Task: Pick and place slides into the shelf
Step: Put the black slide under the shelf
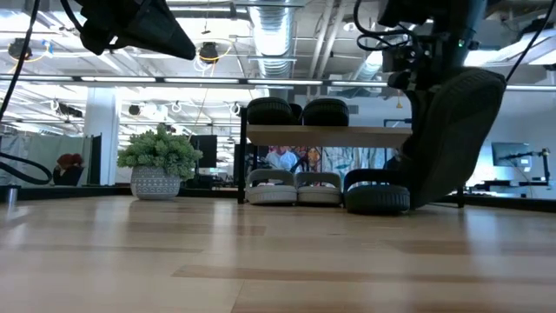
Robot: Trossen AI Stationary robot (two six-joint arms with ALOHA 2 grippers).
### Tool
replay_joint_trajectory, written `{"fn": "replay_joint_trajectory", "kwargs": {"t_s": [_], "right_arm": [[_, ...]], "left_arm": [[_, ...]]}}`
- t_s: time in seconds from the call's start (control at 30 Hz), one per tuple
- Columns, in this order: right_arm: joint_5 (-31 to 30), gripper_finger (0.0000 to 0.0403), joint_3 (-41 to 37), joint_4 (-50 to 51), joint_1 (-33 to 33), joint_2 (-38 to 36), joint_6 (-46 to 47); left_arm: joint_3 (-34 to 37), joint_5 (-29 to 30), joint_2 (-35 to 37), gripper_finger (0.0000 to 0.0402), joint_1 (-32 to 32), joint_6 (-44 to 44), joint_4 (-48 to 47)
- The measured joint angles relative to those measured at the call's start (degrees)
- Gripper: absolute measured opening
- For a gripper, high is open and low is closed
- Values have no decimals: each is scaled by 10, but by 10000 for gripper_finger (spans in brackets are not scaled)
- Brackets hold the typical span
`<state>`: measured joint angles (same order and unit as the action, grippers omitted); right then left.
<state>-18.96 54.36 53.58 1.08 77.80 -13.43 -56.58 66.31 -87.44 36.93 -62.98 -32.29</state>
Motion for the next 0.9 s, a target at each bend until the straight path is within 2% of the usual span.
{"fn": "replay_joint_trajectory", "kwargs": {"t_s": [0.3,0.57,0.63,0.77,0.9], "right_arm": [[-4,0,-45,-6,4,-4,17],[-15,0,-72,5,-9,-33,73],[-30,0,-72,16,-17,-41,87],[-109,0,-76,25,-35,-61,113],[-114,0,-76,39,-38,-75,129]], "left_arm": [[0,0,0,0,0,3,1],[0,1,0,0,0,3,1],[0,1,0,0,0,3,1],[0,3,0,0,0,3,1],[0,4,0,0,0,3,4]]}}
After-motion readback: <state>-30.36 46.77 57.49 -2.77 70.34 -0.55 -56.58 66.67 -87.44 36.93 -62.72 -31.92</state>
